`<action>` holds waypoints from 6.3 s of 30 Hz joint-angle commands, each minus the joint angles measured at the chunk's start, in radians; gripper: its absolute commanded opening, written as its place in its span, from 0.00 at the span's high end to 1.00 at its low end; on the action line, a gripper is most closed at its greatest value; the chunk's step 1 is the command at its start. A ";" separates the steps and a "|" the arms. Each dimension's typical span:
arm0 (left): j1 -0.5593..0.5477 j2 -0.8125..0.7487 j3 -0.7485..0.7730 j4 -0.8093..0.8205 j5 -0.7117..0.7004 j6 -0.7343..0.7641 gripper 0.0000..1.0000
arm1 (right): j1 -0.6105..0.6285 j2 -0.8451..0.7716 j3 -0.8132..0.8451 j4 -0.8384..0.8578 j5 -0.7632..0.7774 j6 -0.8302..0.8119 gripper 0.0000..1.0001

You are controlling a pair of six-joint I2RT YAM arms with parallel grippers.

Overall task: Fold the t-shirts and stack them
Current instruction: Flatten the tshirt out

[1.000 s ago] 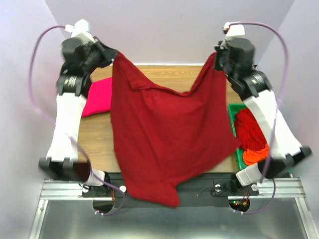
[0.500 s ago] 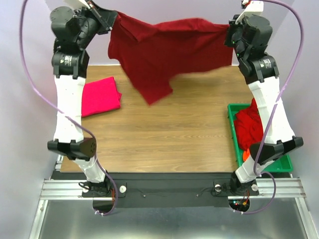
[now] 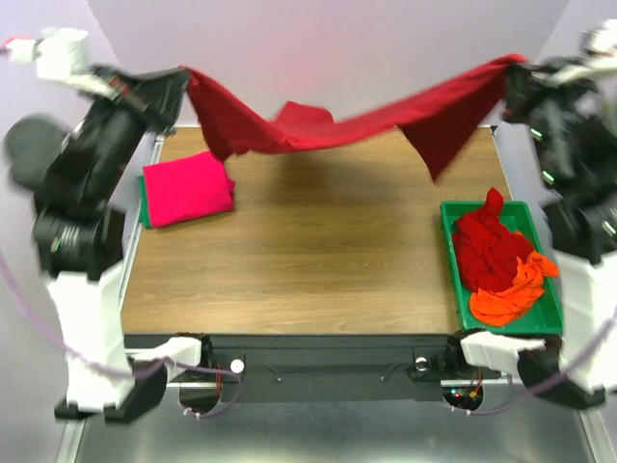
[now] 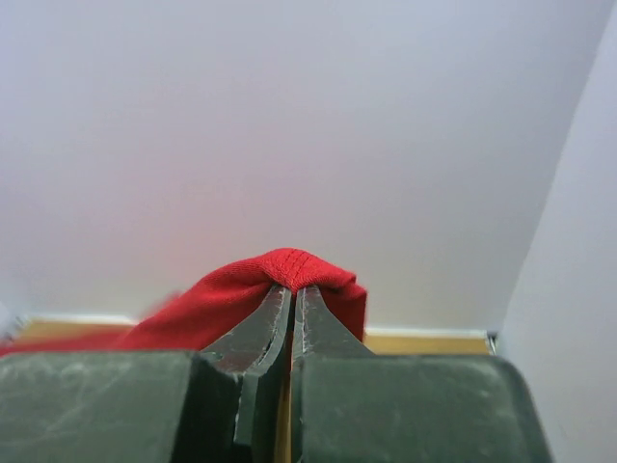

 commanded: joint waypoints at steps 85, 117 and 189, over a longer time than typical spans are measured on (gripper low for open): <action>-0.218 0.767 -0.478 0.068 -0.244 0.087 0.01 | 0.053 0.714 -0.543 0.153 -0.282 0.304 0.05; -0.147 1.277 0.138 0.030 -0.006 0.050 0.01 | -0.034 1.152 -0.103 -0.112 -0.098 0.352 0.03; 0.022 1.153 -0.098 -0.036 -0.037 0.136 0.02 | 0.010 0.983 -0.388 0.021 -0.202 0.571 0.03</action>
